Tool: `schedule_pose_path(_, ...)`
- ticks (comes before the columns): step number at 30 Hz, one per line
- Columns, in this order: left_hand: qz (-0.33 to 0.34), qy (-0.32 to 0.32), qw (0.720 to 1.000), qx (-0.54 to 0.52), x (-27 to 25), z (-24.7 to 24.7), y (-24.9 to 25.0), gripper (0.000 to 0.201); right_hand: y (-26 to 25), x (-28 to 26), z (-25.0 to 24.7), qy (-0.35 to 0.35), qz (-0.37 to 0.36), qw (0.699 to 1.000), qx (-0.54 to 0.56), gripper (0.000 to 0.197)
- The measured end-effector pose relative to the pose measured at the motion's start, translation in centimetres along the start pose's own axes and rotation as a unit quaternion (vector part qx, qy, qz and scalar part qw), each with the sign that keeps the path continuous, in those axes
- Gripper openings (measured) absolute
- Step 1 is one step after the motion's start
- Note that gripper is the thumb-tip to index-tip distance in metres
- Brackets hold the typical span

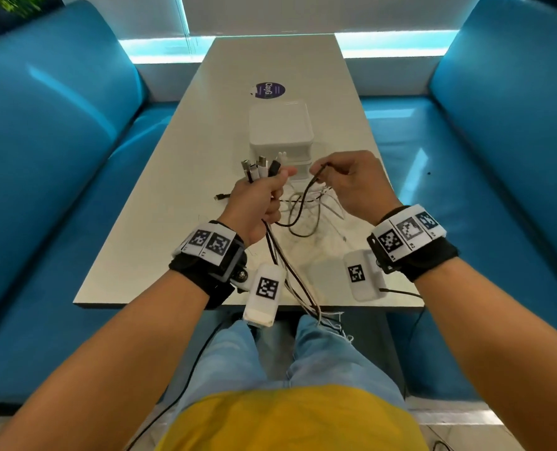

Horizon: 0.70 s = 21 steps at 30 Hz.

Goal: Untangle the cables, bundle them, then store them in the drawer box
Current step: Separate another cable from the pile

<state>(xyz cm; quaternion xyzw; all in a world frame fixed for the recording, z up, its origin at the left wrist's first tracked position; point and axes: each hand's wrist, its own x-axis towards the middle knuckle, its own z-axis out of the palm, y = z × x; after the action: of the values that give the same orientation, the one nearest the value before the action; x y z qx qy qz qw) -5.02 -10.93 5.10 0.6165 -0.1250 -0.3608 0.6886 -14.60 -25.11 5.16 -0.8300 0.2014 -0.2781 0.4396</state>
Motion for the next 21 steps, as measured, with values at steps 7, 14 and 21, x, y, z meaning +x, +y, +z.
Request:
schedule_pose_path(7,-0.012,-0.081,0.991,0.101,0.0,1.7,-0.7,0.008,-2.4,-0.4,-0.5,0.078,-0.078,0.983,0.148,0.019)
schedule_pose_path(14,0.028,-0.086,0.979,0.185,-0.7,1.5,-0.6,0.033,-1.9,-1.5,0.4,0.13,-0.14,0.966,0.173,0.02)
schedule_pose_path(21,0.007,-0.147,0.983,0.109,-1.2,1.0,-0.7,0.006,-1.8,-1.3,0.1,0.118,-0.099,0.971,0.185,0.022)
